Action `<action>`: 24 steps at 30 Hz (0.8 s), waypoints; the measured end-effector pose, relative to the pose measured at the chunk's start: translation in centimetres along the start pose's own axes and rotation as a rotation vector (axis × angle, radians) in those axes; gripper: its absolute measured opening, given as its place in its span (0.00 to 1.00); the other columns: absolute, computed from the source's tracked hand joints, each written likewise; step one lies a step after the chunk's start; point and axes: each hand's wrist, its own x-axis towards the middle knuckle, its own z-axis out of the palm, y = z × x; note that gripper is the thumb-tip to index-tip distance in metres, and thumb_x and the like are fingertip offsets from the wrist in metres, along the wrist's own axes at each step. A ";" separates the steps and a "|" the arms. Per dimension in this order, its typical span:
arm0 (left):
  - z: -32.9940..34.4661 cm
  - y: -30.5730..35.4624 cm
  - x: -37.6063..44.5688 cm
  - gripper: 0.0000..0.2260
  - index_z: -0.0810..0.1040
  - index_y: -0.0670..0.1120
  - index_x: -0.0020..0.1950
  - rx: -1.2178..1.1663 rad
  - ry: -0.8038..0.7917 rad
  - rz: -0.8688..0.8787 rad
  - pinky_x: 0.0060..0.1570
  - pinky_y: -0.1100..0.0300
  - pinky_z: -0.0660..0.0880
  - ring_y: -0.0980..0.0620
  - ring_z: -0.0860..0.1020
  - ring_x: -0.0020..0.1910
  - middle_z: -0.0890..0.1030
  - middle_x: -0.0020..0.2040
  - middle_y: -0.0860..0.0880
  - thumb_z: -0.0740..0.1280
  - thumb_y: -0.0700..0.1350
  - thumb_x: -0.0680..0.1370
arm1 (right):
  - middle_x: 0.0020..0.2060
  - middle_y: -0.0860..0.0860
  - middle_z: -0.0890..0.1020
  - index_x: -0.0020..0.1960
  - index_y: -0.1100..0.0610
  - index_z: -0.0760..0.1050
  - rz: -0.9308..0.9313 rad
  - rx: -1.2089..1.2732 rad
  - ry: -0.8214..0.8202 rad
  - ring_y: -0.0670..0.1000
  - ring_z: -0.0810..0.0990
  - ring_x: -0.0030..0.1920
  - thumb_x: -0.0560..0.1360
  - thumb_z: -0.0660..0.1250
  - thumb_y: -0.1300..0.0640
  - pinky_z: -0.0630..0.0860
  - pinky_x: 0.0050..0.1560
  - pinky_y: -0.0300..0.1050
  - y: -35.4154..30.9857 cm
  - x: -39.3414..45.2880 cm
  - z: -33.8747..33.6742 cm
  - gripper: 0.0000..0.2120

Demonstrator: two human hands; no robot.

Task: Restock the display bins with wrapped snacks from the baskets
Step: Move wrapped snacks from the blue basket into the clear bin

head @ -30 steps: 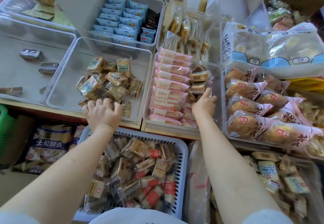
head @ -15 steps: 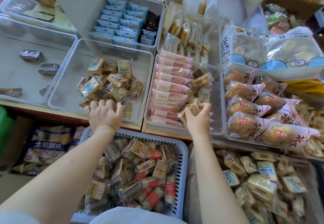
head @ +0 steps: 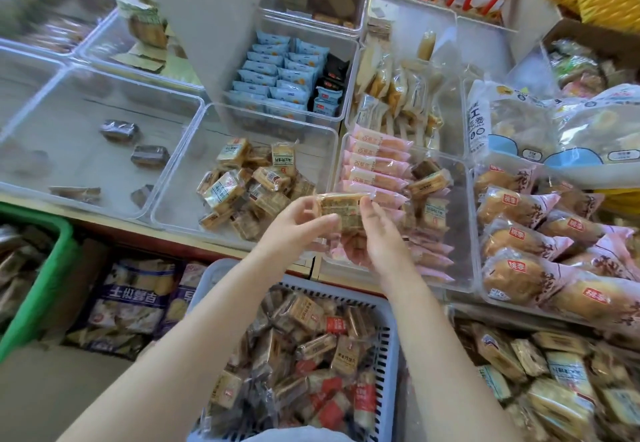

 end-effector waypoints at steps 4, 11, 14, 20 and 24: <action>-3.3 -0.5 0.6 0.12 0.79 0.43 0.59 0.001 0.309 -0.031 0.42 0.57 0.82 0.47 0.85 0.46 0.86 0.48 0.46 0.73 0.46 0.77 | 0.40 0.56 0.83 0.63 0.51 0.73 0.072 -0.215 -0.026 0.52 0.81 0.36 0.83 0.56 0.40 0.77 0.37 0.46 0.8 1.1 1.5 0.18; -8.5 -1.7 3.7 0.36 0.54 0.47 0.81 0.591 0.515 -0.124 0.67 0.45 0.70 0.43 0.71 0.70 0.70 0.73 0.44 0.69 0.49 0.78 | 0.42 0.54 0.83 0.52 0.57 0.77 0.071 -0.460 0.172 0.49 0.79 0.38 0.83 0.60 0.56 0.75 0.36 0.40 2.8 1.1 0.0 0.09; -6.5 -3.0 3.2 0.40 0.48 0.42 0.81 1.032 0.524 -0.148 0.74 0.40 0.59 0.37 0.60 0.76 0.59 0.78 0.36 0.67 0.51 0.78 | 0.41 0.51 0.83 0.49 0.54 0.78 -0.006 -0.535 0.258 0.50 0.80 0.41 0.81 0.61 0.56 0.78 0.44 0.50 3.6 1.2 -1.7 0.07; -0.3 -4.9 0.9 0.21 0.73 0.41 0.69 1.083 0.387 0.294 0.67 0.47 0.67 0.41 0.69 0.69 0.72 0.69 0.40 0.67 0.46 0.78 | 0.65 0.56 0.71 0.69 0.49 0.74 0.022 -1.106 0.382 0.59 0.71 0.66 0.75 0.68 0.59 0.71 0.67 0.57 4.7 1.7 -8.0 0.23; 2.9 -4.0 0.3 0.09 0.80 0.48 0.59 0.934 0.081 0.193 0.50 0.58 0.72 0.52 0.77 0.55 0.79 0.54 0.53 0.65 0.48 0.81 | 0.73 0.56 0.64 0.76 0.46 0.64 0.212 -1.127 0.112 0.61 0.66 0.72 0.73 0.70 0.59 0.67 0.72 0.58 4.4 3.2 -9.4 0.34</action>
